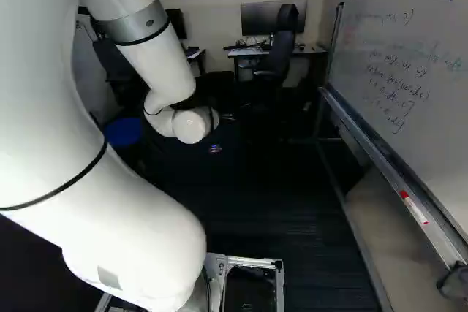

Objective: Open the door and move inside

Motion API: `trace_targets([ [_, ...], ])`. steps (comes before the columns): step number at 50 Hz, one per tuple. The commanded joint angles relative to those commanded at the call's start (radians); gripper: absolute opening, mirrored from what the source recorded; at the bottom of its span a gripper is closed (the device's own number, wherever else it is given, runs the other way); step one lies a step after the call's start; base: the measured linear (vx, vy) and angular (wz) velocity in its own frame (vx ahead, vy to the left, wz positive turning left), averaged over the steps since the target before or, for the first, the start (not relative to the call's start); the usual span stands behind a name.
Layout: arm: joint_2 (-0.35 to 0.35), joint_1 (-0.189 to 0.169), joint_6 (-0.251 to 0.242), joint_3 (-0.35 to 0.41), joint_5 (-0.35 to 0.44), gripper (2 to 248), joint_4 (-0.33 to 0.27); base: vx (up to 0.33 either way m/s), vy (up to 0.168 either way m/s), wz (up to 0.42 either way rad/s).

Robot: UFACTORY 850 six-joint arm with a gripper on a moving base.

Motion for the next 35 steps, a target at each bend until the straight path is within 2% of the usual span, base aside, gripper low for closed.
trace_targets([
  [35,0.0,0.0,0.0,0.0,0.0,247,0.0,0.183,0.002,-0.019],
])
